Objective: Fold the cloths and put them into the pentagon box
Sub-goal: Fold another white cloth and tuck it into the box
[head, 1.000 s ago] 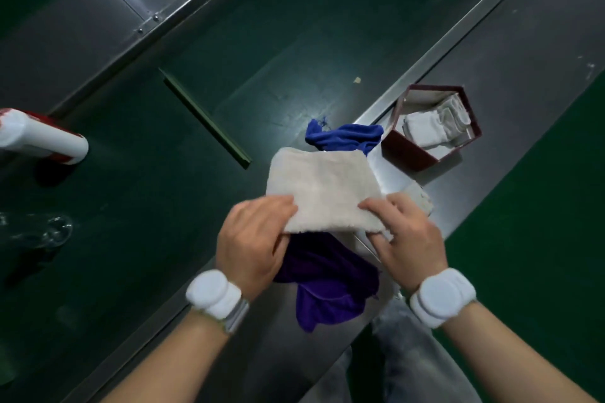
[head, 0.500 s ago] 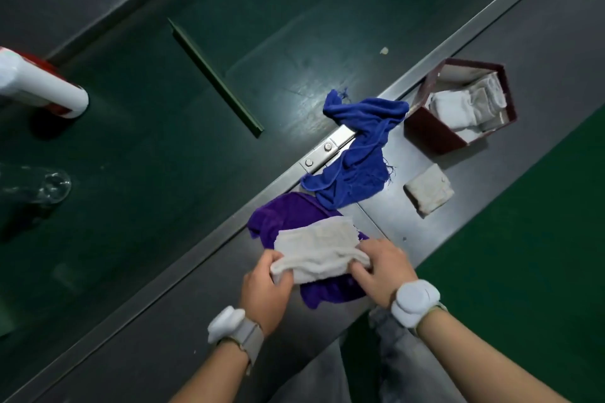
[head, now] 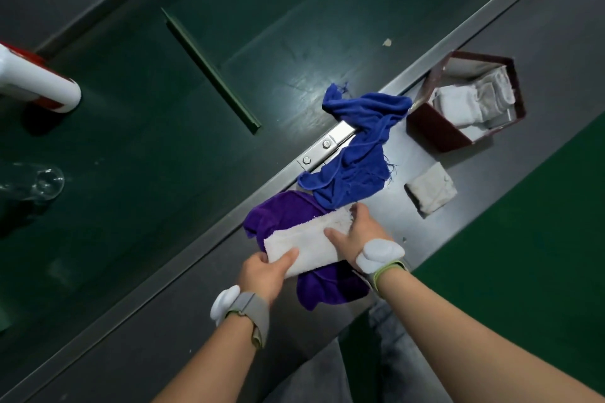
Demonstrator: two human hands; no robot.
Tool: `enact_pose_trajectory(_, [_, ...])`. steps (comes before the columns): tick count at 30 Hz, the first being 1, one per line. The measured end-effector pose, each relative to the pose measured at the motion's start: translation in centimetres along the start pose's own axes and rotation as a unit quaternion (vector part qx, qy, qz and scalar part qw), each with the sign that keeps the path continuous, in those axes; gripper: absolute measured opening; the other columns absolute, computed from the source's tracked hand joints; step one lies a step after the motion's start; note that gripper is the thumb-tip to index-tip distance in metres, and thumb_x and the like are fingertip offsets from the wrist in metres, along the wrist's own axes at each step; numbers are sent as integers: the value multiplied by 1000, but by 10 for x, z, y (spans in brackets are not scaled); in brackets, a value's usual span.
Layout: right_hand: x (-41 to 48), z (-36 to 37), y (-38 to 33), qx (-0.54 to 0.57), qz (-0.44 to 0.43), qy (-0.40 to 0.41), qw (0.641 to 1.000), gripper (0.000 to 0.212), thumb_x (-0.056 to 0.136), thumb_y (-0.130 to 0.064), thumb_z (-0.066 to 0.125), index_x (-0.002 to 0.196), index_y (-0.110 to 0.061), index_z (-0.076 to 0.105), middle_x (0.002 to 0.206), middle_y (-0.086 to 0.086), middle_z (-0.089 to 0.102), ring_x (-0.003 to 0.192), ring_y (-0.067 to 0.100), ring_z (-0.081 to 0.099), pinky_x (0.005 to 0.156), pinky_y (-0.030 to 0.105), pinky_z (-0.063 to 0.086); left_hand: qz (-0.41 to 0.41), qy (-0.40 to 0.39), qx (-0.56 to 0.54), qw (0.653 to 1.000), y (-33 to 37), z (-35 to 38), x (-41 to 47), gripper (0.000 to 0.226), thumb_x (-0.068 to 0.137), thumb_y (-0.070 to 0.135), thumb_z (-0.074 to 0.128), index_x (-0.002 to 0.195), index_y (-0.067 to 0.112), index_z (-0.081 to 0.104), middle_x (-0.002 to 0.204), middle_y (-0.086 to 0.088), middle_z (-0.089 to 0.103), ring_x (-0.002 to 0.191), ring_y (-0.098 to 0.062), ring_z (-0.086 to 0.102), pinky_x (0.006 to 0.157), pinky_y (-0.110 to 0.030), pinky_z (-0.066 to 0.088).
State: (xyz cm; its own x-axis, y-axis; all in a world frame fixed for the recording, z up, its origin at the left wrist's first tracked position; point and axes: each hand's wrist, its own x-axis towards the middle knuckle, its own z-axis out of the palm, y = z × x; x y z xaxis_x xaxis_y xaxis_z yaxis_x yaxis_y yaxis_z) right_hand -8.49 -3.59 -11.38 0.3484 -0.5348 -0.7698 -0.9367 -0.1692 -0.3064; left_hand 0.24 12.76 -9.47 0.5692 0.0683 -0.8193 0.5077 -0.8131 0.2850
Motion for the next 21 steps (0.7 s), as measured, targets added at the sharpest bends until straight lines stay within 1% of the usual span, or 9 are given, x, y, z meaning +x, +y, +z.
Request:
enact_pose_trajectory(2, [2,-5,1,66,68,-62,994,83,60,-60,68,125,-12,48,120,9,62,104,29,61,93,38,48,20,2,-17,1000,2,-4,-8,41,66,42,78,84,9,63,87,-9,70,80,-27,65,70,-35,50])
enact_pose_trajectory(5, [0,-15,8,126,119,-135,976,67,51,-55,73,102,-12,65,105,9,69,94,29,66,90,42,53,62,15,16,998,14,-2,-21,30,73,35,73,83,10,60,84,-9,68,78,-28,63,70,-38,49])
enact_pose_trajectory(7, [-10,-17,11,174,109,-86,975,51,46,-54,68,82,-19,66,88,3,72,81,25,69,82,40,56,110,51,68,990,26,0,-31,28,75,35,70,79,10,58,75,-6,65,72,-27,60,66,-38,47])
enact_pose_trajectory(9, [-18,-23,15,173,60,-16,983,38,52,-51,63,76,-21,60,78,-1,70,73,22,66,72,35,56,160,72,93,980,43,6,-42,27,75,35,68,76,13,53,71,-2,61,68,-25,57,60,-37,43])
enact_pose_trajectory(11, [-27,-35,16,227,20,35,973,27,63,-41,67,77,-21,55,74,-3,65,68,16,61,60,24,49,209,86,119,967,63,17,-51,27,74,36,66,77,17,47,78,0,58,70,-24,52,59,-34,38])
enact_pose_trajectory(13, [-34,-52,16,275,6,76,958,23,69,-35,69,74,-25,49,69,-10,60,60,2,55,48,13,37,256,101,158,948,86,32,-61,27,71,38,63,80,23,42,84,3,51,72,-22,46,62,-32,35])
enact_pose_trajectory(15, [-35,-74,20,290,9,116,950,23,72,-40,66,78,-26,48,71,-11,59,62,0,54,52,20,37,301,105,192,928,113,55,-74,28,70,44,58,81,28,38,84,6,45,74,-22,47,61,-32,35])
enact_pose_trajectory(17, [-35,-97,25,284,21,139,949,24,74,-43,64,83,-26,49,75,-11,60,68,11,57,57,28,38,352,75,216,908,134,77,-88,28,70,48,52,80,30,35,83,8,42,77,-23,49,60,-32,33])
enact_pose_trajectory(21, [-22,-148,46,405,59,186,893,16,76,-23,68,78,-24,53,73,-9,62,69,16,59,56,23,42,459,-24,194,867,155,120,-114,27,65,45,51,79,35,31,90,9,35,79,-15,42,61,-29,33])
